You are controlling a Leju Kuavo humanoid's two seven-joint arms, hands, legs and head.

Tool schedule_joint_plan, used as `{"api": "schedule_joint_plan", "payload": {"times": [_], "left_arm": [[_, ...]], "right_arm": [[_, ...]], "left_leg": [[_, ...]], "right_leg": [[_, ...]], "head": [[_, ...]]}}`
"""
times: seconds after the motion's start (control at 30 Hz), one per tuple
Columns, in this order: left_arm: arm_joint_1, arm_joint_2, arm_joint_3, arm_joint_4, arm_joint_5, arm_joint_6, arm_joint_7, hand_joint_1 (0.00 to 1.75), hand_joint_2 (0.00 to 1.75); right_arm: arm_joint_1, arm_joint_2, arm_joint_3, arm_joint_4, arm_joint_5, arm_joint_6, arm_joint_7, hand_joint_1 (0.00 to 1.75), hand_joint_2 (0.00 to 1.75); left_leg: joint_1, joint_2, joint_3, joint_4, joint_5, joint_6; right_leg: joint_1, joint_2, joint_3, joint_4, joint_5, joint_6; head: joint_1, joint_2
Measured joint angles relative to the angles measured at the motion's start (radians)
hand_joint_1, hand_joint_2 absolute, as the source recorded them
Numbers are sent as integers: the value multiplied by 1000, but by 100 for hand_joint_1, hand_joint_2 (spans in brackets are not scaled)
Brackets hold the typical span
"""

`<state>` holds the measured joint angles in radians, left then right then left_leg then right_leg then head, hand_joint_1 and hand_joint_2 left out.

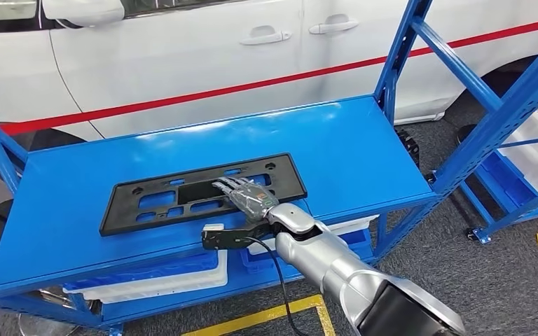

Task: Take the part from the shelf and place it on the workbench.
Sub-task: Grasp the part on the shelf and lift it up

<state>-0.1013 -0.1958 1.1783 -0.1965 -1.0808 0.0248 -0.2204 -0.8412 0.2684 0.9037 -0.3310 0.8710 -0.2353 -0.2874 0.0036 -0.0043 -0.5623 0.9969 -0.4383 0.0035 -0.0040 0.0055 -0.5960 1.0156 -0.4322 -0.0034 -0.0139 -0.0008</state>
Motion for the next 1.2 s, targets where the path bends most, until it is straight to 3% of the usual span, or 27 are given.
{"api": "schedule_joint_plan", "payload": {"times": [0.07, 0.17, 0.2, 0.23, 0.27, 0.37, 0.43, 0.5, 0.57, 0.63, 0.7, 0.73, 0.77, 0.83, 0.9, 1.0, 1.07, 1.1, 1.2], "left_arm": [[0, -2, 0, 0, -1, 0, 1, 0, 0], [0, -5, 0, 0, -9, 0, 4, 0, 0], [0, -7, 0, 0, -11, 0, 5, 0, 0], [1, -8, 0, 0, -12, 0, 6, 0, 0], [1, -9, 0, 0, -13, 0, 6, 0, 0], [0, -14, 0, 0, -16, 0, 5, 0, 0], [0, -17, 0, 0, -17, 0, 5, 0, 0], [0, -18, 0, 0, -17, 0, 5, 0, 0], [-1, -18, 0, 0, -17, 0, 6, 0, 0], [-1, -19, 0, 0, -18, -1, 8, 0, 0], [0, -19, 0, 0, -18, -1, 9, 0, 0], [1, -19, 0, 0, -17, -1, 9, 0, 0], [1, -19, 0, 0, -17, -1, 8, 0, 0], [1, -19, 0, 0, -15, -1, 8, 0, 0], [0, -20, 0, 0, -15, 0, 8, 0, 0], [0, -21, 0, 0, -13, 1, 10, 0, 0], [1, -22, 0, 0, -12, 2, 11, 0, 0], [0, -23, 0, 0, -12, 3, 11, 0, 0], [-1, -24, 0, 0, -9, 4, 11, 0, 0]], "right_arm": [[0, 1, 0, 1, -6, 4, 1, 0, 175], [2, 0, -5, 5, -26, 25, 11, 0, 175], [2, -1, -10, 6, -33, 31, 15, 0, 175], [1, -1, -15, 8, -39, 36, 19, 0, 175], [-1, -2, -20, 10, -43, 40, 22, 0, 175], [-11, -2, -34, 12, -49, 44, 32, 0, 175], [-16, -2, -42, 13, -51, 43, 37, 0, 175], [-18, -2, -47, 14, -48, 41, 45, 0, 175], [-22, -1, -52, 16, -41, 32, 53, 74, 175], [-24, 0, -55, 19, -29, 13, 66, 161, 175], [-22, 0, -56, 24, -15, -10, 84, 175, 175], [-20, 0, -56, 27, -9, -22, 92, 175, 175], [-19, 0, -56, 29, -4, -32, 97, 175, 175], [-18, 0, -57, 33, -1, -47, 102, 175, 175], [-19, 0, -60, 36, -1, -54, 103, 175, 175], [-23, 0, -65, 39, -3, -60, 100, 175, 175], [-26, -1, -69, 40, -4, -62, 98, 175, 175], [-27, -1, -71, 41, -5, -63, 97, 175, 175], [-28, -3, -77, 44, -11, -60, 88, 175, 175]], "left_leg": [[5, 1, 3, -8, 6, 12], [6, 3, 2, -11, 9, 20], [6, 3, 2, -10, 9, 20], [6, 3, 2, -9, 8, 20], [6, 2, 3, -8, 7, 18], [3, -2, 2, 0, 1, 9], [0, -4, -2, 5, -3, -1], [2, -3, -5, 7, -6, -13], [5, -2, -19, 41, -31, -24], [7, -1, -68, 151, -92, -32], [8, -1, -128, 275, -137, -36], [8, -1, -141, 298, -134, -36], [8, -1, -136, 282, -114, -35], [8, 0, -81, 155, -42, -29], [4, 0, -30, 41, -2, -19], [-1, -1, -20, 14, 2, -4], [2, 1, -15, 6, 8, 8], [5, 2, -13, 2, 11, 14], [5, 4, -15, 0, 13, 20]], "right_leg": [[-1, -1, -17, 40, -28, 10], [-2, -1, -106, 224, -120, 19], [-3, -1, -130, 272, -131, 21], [-4, -1, -138, 284, -124, 22], [-6, -1, -126, 256, -98, 21], [-7, -2, -34, 64, -10, 14], [-3, -1, -12, 10, 0, 5], [-2, 0, -12, 6, 2, -7], [-4, -1, -11, 1, 5, -19], [-5, -2, -10, 0, 5, -25], [-2, -4, -11, 1, 5, -27], [-2, -4, -11, 2, 4, -28], [-1, -3, -11, 3, 4, -28], [-1, -2, -10, 6, 2, -26], [2, -1, -13, 8, 1, -19], [2, 0, -15, 6, 5, -3], [1, 0, -22, 27, -11, 8], [0, 0, -37, 63, -34, 12], [-2, -1, -127, 250, -123, 18]], "head": [[1, 0], [1, 0], [1, 0], [1, 0], [1, 0], [1, 0], [0, 0], [0, 0], [0, 0], [-1, 0], [-1, 0], [-1, 0], [-1, 0], [-1, 0], [-1, 0], [0, 0], [1, 0], [1, 0], [2, 0]]}}
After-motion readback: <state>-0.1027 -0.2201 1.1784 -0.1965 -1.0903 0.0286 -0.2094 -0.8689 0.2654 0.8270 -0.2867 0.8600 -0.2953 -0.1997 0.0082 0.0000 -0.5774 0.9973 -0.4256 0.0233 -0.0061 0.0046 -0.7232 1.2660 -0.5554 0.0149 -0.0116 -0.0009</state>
